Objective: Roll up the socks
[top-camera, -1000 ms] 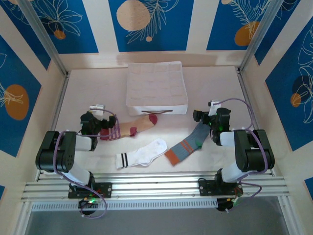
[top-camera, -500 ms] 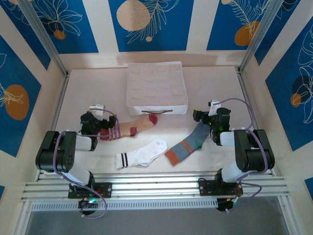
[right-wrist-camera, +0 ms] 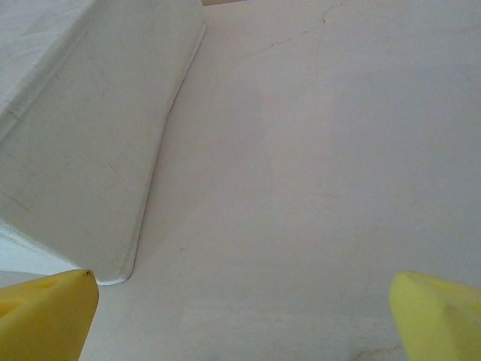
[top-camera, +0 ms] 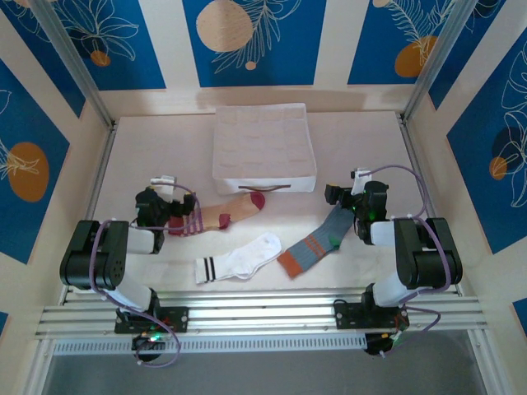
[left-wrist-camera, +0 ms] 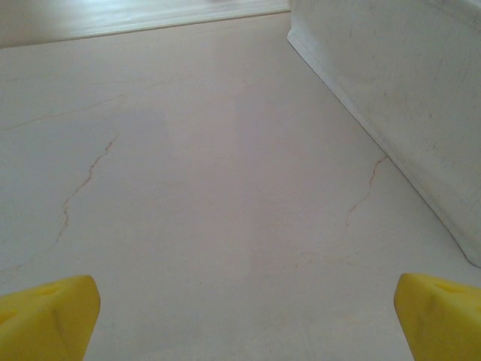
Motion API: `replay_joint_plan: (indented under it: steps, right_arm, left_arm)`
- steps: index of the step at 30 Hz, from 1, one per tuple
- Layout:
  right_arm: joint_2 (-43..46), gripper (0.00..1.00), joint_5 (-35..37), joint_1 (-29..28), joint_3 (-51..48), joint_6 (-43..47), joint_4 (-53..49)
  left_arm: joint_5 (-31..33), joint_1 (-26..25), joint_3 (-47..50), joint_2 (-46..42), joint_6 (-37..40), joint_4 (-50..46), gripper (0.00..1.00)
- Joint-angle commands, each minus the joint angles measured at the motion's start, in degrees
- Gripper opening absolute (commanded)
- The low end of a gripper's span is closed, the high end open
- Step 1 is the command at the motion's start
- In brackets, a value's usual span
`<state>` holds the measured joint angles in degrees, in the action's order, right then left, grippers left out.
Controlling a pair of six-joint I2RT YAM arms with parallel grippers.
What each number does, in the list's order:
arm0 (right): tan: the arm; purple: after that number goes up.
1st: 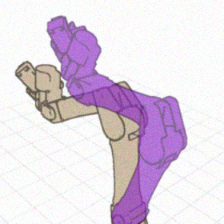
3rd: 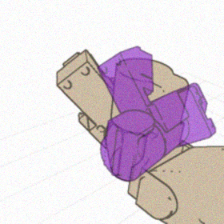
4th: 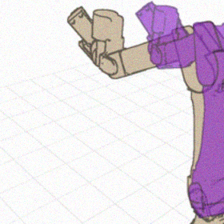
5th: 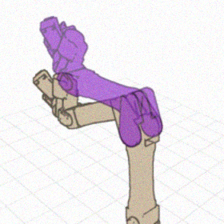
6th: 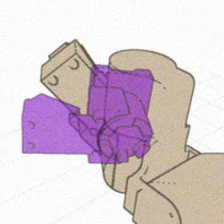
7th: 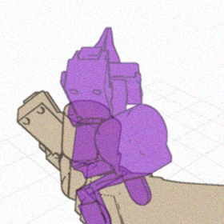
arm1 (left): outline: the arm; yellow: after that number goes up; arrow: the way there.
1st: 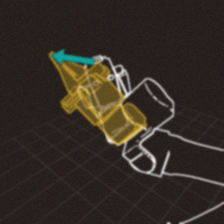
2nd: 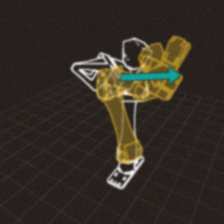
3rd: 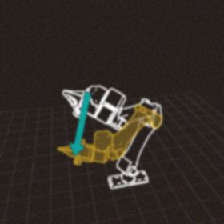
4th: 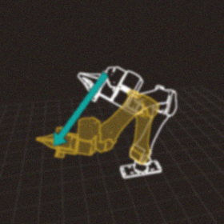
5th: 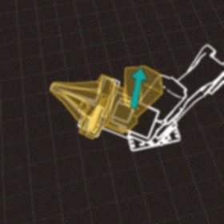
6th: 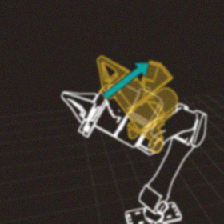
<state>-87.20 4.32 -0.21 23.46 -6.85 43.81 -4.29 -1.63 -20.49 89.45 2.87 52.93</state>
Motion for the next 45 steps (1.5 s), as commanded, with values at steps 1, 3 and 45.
replay_joint_plan:
  steps: [1, 3, 45]
  right_arm:
    - [1.06, 0.99, 1.53, -0.14, 0.39, 0.96, 1.41]
    - [3.94, 0.99, 0.7, -0.85, 1.92, 2.22, -3.87]
    - [-4.31, 0.73, 32.22, -70.97, 31.73, -37.97, -93.88]
  left_arm:
    - [3.63, -0.03, -0.8, -1.57, -2.12, -0.55, 1.0]
    - [3.79, -0.02, -1.65, -3.78, -2.08, -3.93, 1.0]
    - [-16.32, -17.87, -2.75, -30.07, -10.46, -41.0, 0.72]
